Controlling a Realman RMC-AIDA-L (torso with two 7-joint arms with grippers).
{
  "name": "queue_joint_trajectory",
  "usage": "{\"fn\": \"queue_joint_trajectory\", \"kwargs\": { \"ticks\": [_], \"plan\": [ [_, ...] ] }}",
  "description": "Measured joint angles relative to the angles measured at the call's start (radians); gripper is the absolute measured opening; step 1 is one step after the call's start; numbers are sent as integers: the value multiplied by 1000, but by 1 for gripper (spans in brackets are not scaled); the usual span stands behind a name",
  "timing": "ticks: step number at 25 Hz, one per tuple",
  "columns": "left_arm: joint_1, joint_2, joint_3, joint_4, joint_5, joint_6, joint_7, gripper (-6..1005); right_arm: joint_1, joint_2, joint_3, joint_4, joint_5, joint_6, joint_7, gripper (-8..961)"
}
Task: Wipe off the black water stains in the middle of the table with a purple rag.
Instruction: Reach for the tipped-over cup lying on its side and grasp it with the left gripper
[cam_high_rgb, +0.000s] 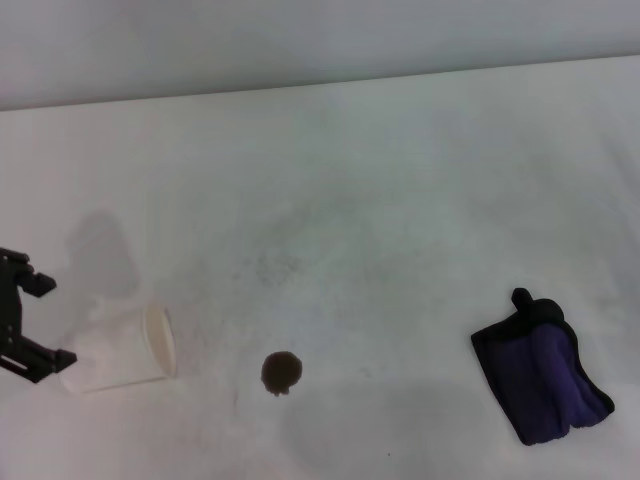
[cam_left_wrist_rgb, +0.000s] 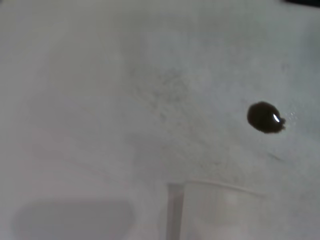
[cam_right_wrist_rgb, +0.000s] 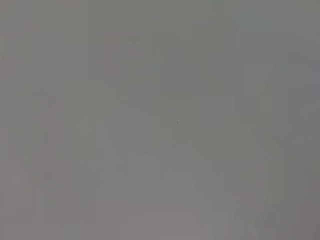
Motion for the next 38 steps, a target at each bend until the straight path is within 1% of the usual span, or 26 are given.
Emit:
{"fn": "queue_joint_trajectory", "kwargs": {
  "ticks": [3, 10, 21, 29, 33, 38],
  "plan": [
    [6, -1, 36, -50, 15, 64, 34, 886, 0, 0, 0, 1, 1, -1, 0, 868],
    [1, -8, 46, -190, 9, 192, 133, 883, 2, 0, 0, 12, 0, 1, -1, 868],
    [2, -9, 94, -321, -88, 316, 237, 877, 9, 1, 0, 7, -2, 10, -7, 868],
    [12, -11, 179, -367, -118, 413, 261, 873, 9, 2, 0, 3, -1, 9, -7, 868],
    [10, -11, 191, -381, -141, 434, 262, 870, 9, 2, 0, 3, -1, 6, -8, 867],
    [7, -10, 184, -384, -168, 449, 263, 868, 9, 2, 0, 2, -1, 1, -9, 867]
  ]
}}
